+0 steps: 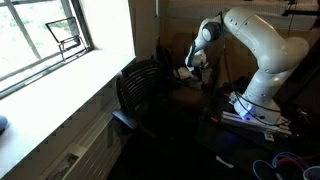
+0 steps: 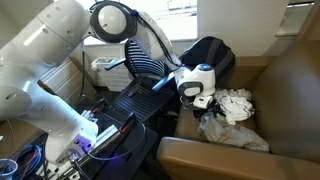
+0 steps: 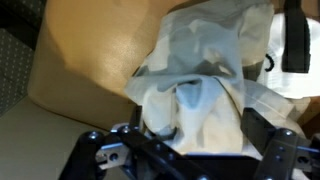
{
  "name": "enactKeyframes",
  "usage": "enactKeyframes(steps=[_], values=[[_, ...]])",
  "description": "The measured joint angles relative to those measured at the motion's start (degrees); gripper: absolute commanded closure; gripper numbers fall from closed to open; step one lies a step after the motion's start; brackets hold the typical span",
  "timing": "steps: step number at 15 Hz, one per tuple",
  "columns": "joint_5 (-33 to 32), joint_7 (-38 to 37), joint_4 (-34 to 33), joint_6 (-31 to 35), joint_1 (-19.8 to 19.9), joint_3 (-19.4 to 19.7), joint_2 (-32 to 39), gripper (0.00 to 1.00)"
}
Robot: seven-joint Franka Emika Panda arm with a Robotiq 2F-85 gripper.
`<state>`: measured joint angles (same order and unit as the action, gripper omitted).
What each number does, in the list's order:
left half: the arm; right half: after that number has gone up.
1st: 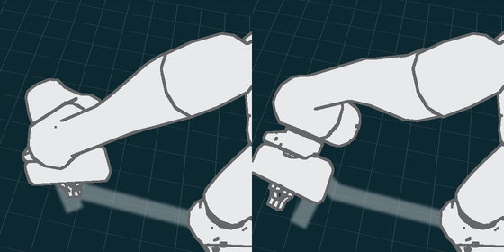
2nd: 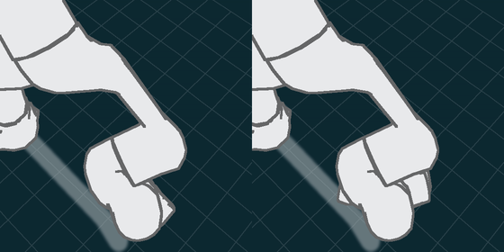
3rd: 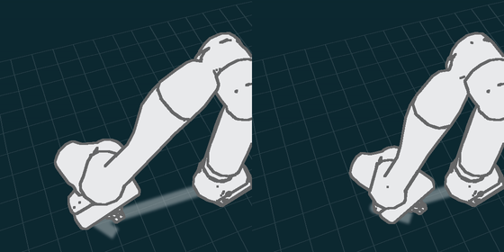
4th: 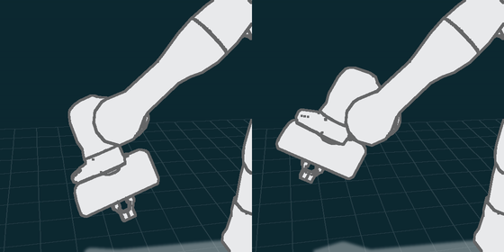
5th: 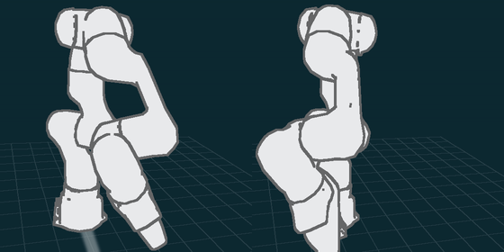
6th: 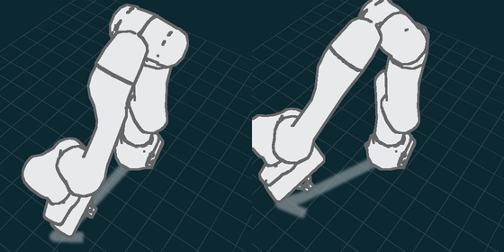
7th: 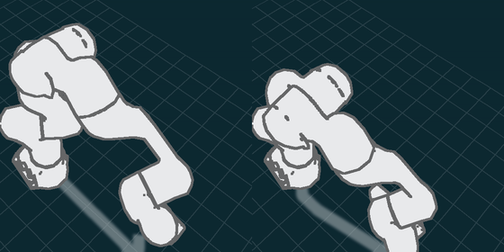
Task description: Pick up the piece of clothing from the sofa and put it on the office chair
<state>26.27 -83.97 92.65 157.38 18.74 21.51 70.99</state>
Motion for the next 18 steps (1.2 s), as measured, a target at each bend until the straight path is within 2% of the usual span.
enactKeyframes(steps=[2,4,5,6,9,10,11,16,18], values=[[-0.2,-4.05,-2.17,0.43,-2.41,2.29,3.31,0.0],[-0.44,-4.84,-3.15,0.58,-2.66,2.72,4.71,0.0],[-0.85,-4.88,-3.16,0.55,-2.55,2.56,4.73,0.25],[-1.12,-5.04,-3.3,0.07,-2.48,2.46,4.78,0.26],[-1.39,-5.4,-5.05,-2.89,-1.61,1.38,5.88,0.47],[-1.71,-5.75,-5.82,-4.02,-1.47,1.31,6.61,0.56],[-2.09,-6.46,-6.7,-5.04,-1.37,1.32,7.31,0.61],[-3.87,-10.98,-10.65,-7.43,-1.08,2.09,10.03,0.98],[-4.48,-11.63,-12.49,-9.71,-0.48,2.19,10.2,1.0]])
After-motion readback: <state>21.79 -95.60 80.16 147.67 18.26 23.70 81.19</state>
